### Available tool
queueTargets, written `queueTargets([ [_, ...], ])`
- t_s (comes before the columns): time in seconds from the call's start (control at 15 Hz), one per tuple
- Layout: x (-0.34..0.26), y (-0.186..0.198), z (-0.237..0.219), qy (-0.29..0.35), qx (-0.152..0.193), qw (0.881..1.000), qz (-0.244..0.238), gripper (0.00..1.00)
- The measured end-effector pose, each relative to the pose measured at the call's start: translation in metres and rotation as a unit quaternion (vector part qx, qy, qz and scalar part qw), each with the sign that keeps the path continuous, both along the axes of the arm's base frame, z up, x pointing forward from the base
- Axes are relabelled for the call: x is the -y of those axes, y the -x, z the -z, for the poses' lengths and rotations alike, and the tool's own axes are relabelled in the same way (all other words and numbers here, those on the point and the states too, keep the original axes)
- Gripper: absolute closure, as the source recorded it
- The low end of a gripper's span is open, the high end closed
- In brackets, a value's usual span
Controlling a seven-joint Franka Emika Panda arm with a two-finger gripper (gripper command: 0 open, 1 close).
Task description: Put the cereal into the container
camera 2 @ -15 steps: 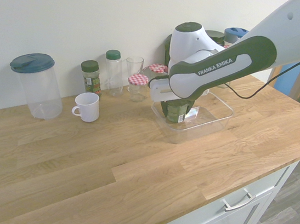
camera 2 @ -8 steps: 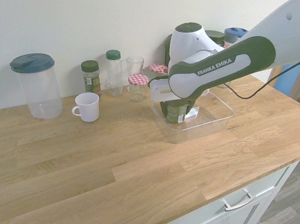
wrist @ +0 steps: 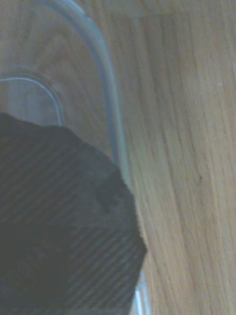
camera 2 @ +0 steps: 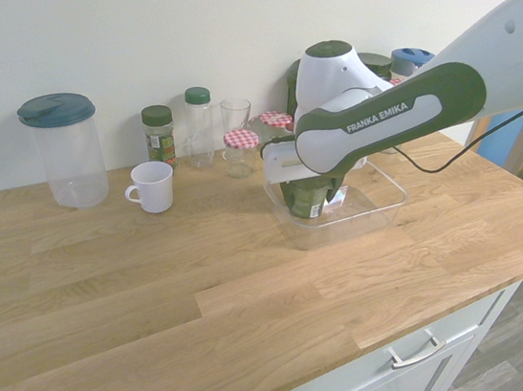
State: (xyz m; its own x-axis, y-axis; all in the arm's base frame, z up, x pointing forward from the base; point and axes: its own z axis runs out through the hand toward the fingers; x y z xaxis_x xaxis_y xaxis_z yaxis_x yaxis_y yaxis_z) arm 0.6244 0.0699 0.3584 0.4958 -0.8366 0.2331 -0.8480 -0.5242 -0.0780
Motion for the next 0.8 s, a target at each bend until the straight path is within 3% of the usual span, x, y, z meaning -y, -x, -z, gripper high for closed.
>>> queueTargets([
  [0.4,0.016,0.049,-0.063,-0.001,-0.02,1.0,-0.013,0.0],
  [0.6,0.051,0.07,-0.113,-0.016,-0.008,0.999,-0.034,0.0],
  [0.8,0.093,0.088,-0.128,-0.033,-0.007,0.997,-0.068,0.0],
])
